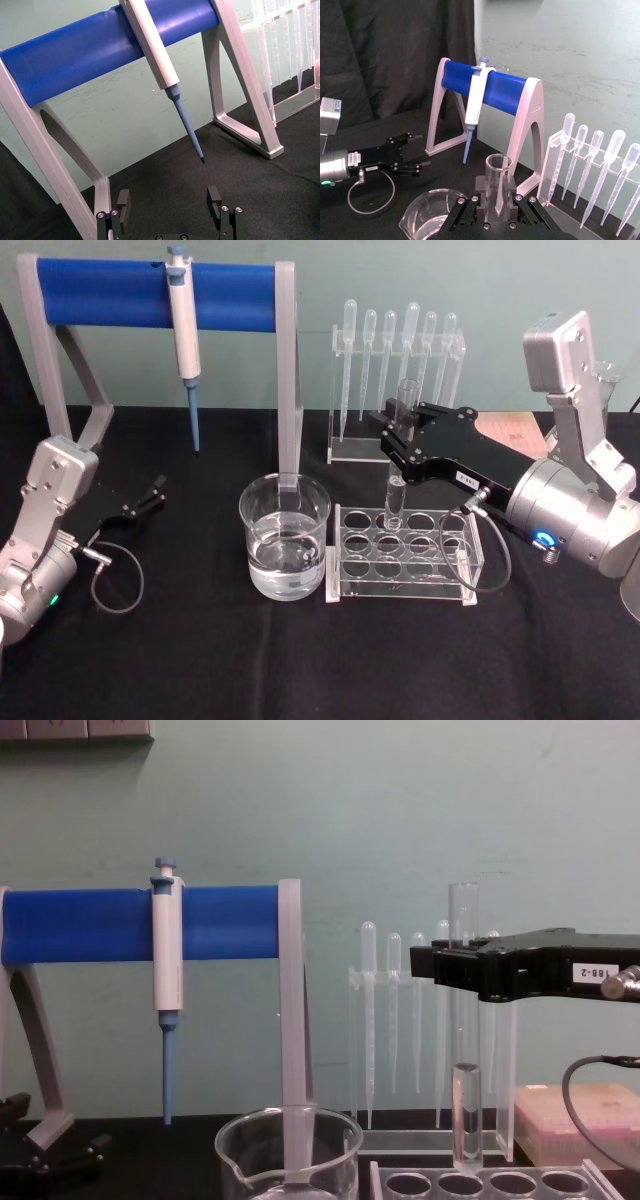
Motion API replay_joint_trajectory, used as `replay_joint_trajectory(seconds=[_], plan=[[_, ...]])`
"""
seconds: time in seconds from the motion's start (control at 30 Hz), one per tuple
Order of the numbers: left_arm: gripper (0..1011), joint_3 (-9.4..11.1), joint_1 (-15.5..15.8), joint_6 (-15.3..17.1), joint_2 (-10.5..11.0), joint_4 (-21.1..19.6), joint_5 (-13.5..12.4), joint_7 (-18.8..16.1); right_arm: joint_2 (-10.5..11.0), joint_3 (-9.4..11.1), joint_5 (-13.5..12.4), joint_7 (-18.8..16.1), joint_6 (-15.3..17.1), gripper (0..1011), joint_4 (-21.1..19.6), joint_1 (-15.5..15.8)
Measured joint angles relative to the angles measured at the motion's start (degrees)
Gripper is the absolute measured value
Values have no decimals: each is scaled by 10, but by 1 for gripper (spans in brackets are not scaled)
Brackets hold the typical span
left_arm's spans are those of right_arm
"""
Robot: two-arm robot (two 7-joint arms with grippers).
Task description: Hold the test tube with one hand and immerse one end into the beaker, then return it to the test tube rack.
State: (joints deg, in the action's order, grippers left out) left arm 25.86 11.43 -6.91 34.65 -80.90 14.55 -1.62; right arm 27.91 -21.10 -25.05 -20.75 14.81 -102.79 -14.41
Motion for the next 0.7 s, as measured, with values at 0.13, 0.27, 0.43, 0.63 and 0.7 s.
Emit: replay_joint_trajectory(seconds=[0.13, 0.27, 0.43, 0.63, 0.7], plan=[[1000, 0, 0, 0, 0, 0, 0, 0, 0, 0, 0, 0, 0, 228, 0, 0], [1000, 0, 0, 0, 0, 0, 0, 0, 0, 0, 0, 0, 0, 227, 0, 0], [1000, 0, 0, 0, 0, 0, 0, 0, 0, 0, 0, 0, 0, 228, 0, 0], [1000, 0, 0, 0, 0, 0, 0, 0, 0, 0, 0, 0, 0, 228, 0, 0], [1000, 0, 0, 0, 0, 0, 0, 0, 0, 0, 0, 0, 0, 228, 0, 0]])
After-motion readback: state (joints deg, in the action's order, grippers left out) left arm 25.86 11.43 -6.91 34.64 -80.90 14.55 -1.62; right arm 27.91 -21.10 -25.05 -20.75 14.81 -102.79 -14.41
